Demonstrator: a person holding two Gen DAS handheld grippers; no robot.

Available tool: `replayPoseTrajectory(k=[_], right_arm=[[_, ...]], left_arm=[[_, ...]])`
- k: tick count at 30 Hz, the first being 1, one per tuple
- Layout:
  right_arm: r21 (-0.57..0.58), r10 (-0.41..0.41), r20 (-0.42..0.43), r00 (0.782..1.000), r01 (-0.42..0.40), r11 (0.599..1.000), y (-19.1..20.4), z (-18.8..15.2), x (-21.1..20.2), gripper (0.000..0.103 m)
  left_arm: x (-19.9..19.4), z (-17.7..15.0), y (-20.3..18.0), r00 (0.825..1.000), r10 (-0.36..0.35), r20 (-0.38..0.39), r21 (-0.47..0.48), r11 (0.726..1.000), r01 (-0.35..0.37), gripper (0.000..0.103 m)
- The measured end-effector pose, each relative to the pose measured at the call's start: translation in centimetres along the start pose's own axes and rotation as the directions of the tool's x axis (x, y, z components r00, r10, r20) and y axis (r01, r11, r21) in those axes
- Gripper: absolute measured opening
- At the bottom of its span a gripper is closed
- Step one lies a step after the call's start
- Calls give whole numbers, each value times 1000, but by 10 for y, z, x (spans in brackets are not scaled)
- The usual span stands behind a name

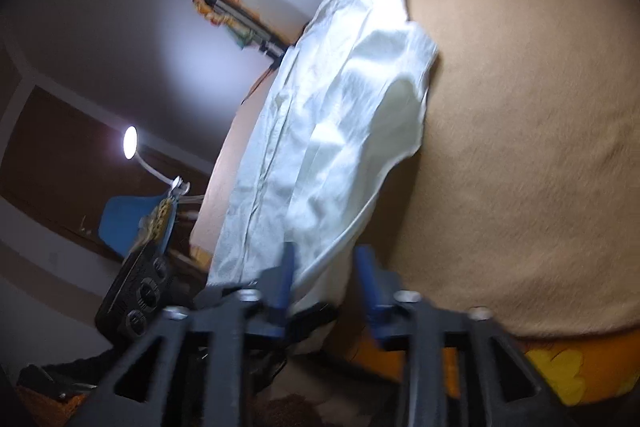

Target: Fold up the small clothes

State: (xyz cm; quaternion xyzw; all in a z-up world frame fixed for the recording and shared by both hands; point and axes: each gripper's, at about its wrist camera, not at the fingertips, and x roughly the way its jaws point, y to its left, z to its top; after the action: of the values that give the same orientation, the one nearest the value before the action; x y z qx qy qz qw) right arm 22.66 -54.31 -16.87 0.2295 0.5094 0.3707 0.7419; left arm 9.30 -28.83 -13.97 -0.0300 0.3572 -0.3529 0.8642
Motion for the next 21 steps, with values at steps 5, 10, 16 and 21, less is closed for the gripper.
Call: replayPoseTrajectory(k=[5, 10, 16, 21], right_arm=[[62, -57, 70, 996, 53, 997, -27, 44, 3, 51], [159, -77, 42, 996, 70, 985, -61, 91, 46, 56], [254, 19, 75, 997, -38, 966, -84, 126, 84, 57], [311, 71, 126, 990, -107, 944, -94, 145, 95, 51]], left_arm=[[-17, 6, 5, 999, -20, 30, -39, 999, 21, 6], [-27, 6, 6, 998, -20, 51, -61, 998, 23, 6], [-29, 7, 7, 999, -13, 47, -77, 997, 17, 6], [-25, 9, 6, 999, -9, 51, -77, 997, 12, 6]])
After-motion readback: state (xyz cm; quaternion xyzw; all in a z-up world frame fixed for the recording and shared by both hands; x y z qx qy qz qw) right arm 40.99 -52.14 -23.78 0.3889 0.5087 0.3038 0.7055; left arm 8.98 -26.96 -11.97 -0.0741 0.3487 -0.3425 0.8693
